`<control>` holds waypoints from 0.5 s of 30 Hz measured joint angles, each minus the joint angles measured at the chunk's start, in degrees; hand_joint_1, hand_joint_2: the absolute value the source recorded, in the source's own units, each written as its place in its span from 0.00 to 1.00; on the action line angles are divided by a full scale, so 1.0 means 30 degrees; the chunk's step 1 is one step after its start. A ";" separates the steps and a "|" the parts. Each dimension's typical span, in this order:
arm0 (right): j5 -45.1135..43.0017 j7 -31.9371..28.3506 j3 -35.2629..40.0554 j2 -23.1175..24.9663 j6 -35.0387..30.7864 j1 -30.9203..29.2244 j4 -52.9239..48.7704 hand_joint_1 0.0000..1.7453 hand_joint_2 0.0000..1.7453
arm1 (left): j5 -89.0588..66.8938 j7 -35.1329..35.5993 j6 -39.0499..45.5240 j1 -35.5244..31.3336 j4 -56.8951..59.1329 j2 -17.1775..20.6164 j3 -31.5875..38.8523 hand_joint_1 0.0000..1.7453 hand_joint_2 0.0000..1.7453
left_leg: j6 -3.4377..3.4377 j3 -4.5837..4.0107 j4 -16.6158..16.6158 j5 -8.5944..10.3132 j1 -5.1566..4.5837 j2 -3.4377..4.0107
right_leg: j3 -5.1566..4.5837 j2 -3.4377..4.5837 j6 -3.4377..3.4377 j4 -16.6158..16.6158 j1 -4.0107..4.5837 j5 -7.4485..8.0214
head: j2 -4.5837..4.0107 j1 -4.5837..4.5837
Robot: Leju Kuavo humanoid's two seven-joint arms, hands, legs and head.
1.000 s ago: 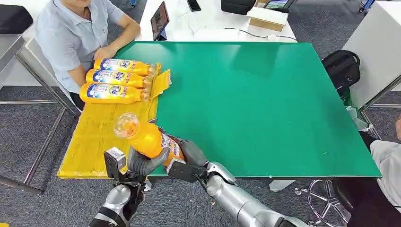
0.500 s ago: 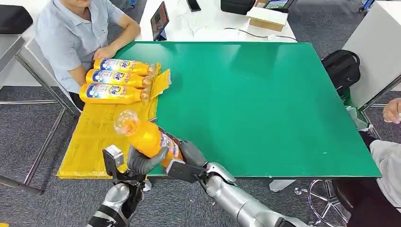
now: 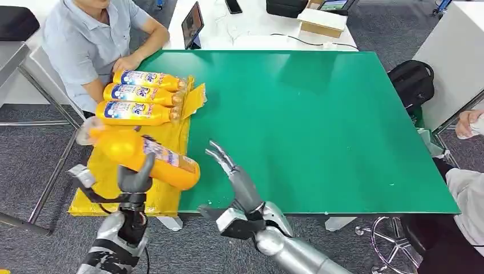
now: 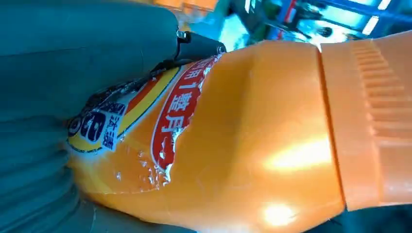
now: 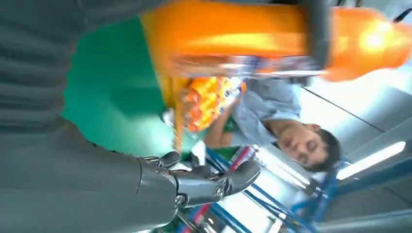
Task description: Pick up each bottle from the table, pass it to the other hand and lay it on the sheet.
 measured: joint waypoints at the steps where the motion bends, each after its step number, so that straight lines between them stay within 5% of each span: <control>1: -0.0199 0.0000 -0.0257 -0.0177 0.0435 0.0394 -0.0368 0.00 0.00 | 0.0074 0.0037 -0.0236 0.0157 -0.0280 0.0058 0.0301 1.00 1.00 | 0.0000 -0.0002 0.0000 -0.0001 0.0000 -0.0003 | -0.0001 0.0000 0.0000 0.0000 0.0000 0.0000 | 0.0000 0.0007; 9: -0.0300 0.0000 -0.2815 -0.0723 0.1679 0.2011 -0.2028 0.00 0.00 | -0.2014 -0.0394 0.1474 0.0986 -0.1708 0.0335 0.1474 1.00 1.00 | 0.0001 -0.0004 -0.0001 -0.0001 0.0002 -0.0005 | -0.0001 -0.0001 -0.0001 -0.0001 0.0002 0.0000 | 0.0000 0.0007; 12: -0.0169 0.0000 -0.3433 -0.0716 0.1569 0.2234 -0.2086 0.00 0.00 | -0.6273 -0.1049 0.5973 0.0965 -0.1773 0.0525 0.1605 1.00 1.00 | 0.0001 0.0010 0.0000 0.0001 0.0001 -0.0004 | 0.0003 -0.0001 -0.0001 -0.0002 0.0002 0.0001 | 0.0000 0.0007; 15: -0.0082 0.0000 -0.3913 -0.0607 0.1017 0.2432 -0.2101 0.00 0.00 | -1.4803 -0.0005 1.3668 0.0002 -0.0337 0.1142 0.1474 1.00 1.00 | 0.0006 0.0007 0.0000 0.0018 0.0002 -0.0025 | 0.0006 -0.0012 -0.0001 0.0000 0.0002 0.0001 | 0.0000 0.0015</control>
